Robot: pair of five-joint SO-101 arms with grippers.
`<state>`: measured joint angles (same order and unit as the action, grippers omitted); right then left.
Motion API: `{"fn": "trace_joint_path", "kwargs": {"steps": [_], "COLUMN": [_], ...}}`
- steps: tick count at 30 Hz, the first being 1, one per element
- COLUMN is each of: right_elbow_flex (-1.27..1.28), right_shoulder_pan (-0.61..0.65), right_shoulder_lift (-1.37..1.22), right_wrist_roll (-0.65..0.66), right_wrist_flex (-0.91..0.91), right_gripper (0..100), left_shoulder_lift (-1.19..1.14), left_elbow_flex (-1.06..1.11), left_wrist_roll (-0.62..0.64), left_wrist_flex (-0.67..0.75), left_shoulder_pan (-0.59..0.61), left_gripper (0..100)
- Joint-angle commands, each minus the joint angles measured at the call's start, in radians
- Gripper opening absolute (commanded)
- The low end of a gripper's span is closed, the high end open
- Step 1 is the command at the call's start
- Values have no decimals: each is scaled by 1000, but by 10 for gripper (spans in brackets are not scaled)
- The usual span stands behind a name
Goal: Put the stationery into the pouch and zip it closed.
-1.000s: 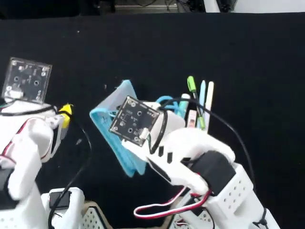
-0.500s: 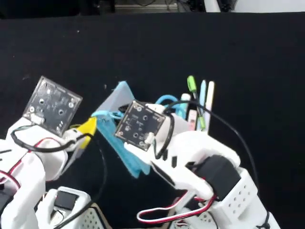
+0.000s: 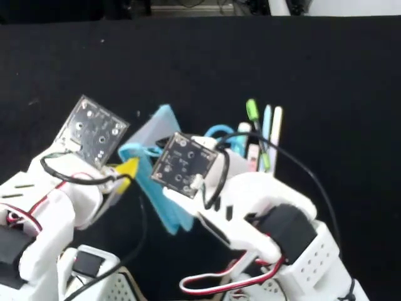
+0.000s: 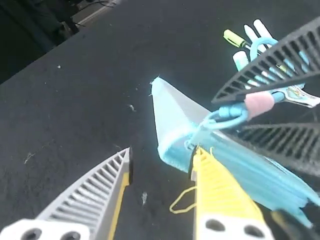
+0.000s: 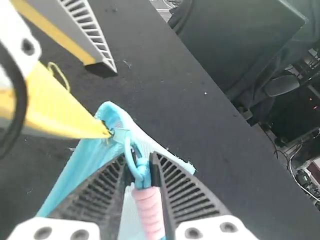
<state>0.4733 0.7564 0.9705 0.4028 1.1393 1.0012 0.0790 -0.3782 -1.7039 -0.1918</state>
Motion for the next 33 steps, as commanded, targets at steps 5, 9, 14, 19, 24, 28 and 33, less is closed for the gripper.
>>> {"fn": "trace_joint_path", "kwargs": {"steps": [5,9,14,19,24,28,33], "right_elbow_flex": [-8,-10,-10,-10,-10,-13,-10], "right_shoulder_pan": [8,9,9,9,9,5,5], "right_shoulder_lift": [27,27,27,27,27,28,105], "right_wrist_roll": [-2,-2,-2,-2,-2,-2,-2], "right_wrist_flex": [87,92,94,94,94,95,95], "right_gripper": [11,11,11,11,11,11,11], "left_shoulder_lift": [2,-3,-2,-3,-5,-3,9], "left_elbow_flex": [-5,5,13,21,21,90,173], "left_wrist_roll": [-2,-2,14,60,55,55,63], "left_wrist_flex": [46,46,95,129,126,129,129], "left_shoulder_pan": [-7,-10,-7,-15,-15,-15,-15], "left_gripper": [205,205,205,206,206,202,142]}}
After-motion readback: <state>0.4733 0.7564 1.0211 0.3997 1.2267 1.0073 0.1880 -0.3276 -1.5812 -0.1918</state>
